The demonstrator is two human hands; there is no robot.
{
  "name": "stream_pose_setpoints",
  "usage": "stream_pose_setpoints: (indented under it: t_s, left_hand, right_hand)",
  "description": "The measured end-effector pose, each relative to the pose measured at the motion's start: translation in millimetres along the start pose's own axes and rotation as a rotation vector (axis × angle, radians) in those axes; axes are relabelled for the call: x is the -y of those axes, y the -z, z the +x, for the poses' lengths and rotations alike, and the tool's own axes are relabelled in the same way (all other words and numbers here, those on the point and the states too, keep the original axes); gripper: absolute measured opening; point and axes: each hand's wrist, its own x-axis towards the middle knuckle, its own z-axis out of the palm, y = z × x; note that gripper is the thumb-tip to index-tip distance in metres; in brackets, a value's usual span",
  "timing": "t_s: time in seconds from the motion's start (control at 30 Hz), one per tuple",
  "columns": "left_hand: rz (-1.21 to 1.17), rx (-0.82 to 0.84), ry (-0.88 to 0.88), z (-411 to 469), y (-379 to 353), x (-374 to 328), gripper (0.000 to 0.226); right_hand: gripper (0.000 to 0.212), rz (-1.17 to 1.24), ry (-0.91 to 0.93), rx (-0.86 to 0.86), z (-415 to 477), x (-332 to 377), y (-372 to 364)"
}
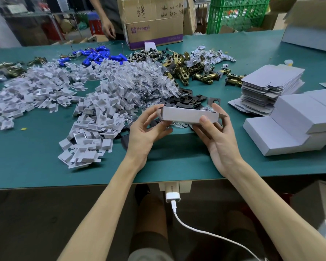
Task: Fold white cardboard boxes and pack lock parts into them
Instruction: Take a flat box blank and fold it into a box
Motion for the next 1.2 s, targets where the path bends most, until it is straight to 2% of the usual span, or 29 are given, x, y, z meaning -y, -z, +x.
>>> stream_pose_setpoints:
  t_s: [0.1, 0.23, 0.37, 0.47, 0.53, 0.6, 0.7, 0.87, 1.07, 1.2]
  left_hand:
    - [-0.012, 0.106, 0.048, -0.8, 0.6, -0.4, 0.047]
    - [-0.063, 0.116, 0.120, -0.8, 2.3, -2.7, 0.051]
    - [-0.112, 0.042, 0.173, -0.1, 1.4, -5.5, 0.034]
    - [-0.060, -0.085, 0.217, 2.6, 0.1, -2.1, 0.026]
    - [-0.050, -0.096, 0.215, 3.6, 2.7, 0.1, 0.013]
    - [-0.057, -0.078, 0.201, 3.4, 4.9, 0.3, 0.012]
    - [-0.055, -0.054, 0.190, 3.3, 3.2, -0.9, 0.027]
    - [-0.062, -0.078, 0.224, 5.2, 2.1, -2.8, 0.031]
    - [-0.067, -0.097, 0.222, 6.8, 2.9, 1.4, 0.036]
    - [-0.046, -0.098, 0.212, 7.2, 4.3, 2.5, 0.031]
  right_hand:
    - [0.068, 0.008, 0.005, 0.009, -0.1, -0.3, 1.2]
    - [0.072, 0.000, -0.006, 0.024, -1.0, 0.4, 1.3]
    - [0.083, -0.061, -0.001, 0.054, -3.7, 2.1, -0.3]
    - [0.085, -0.139, -0.001, 0.086, -5.2, 2.7, -2.3]
    - [0.087, -0.154, -0.014, 0.074, -6.0, 3.0, -3.8]
    - [0.083, -0.133, -0.030, 0.049, -5.7, 2.9, -4.9]
    - [0.076, -0.126, -0.047, -0.005, -3.8, 1.0, -3.9]
    - [0.045, -0.164, -0.070, -0.021, -2.2, -1.2, 0.5]
    - [0.048, -0.204, -0.059, -0.037, -1.7, -3.1, 0.7]
    - [0.045, -0.220, -0.071, -0.018, -2.0, -2.7, -0.1]
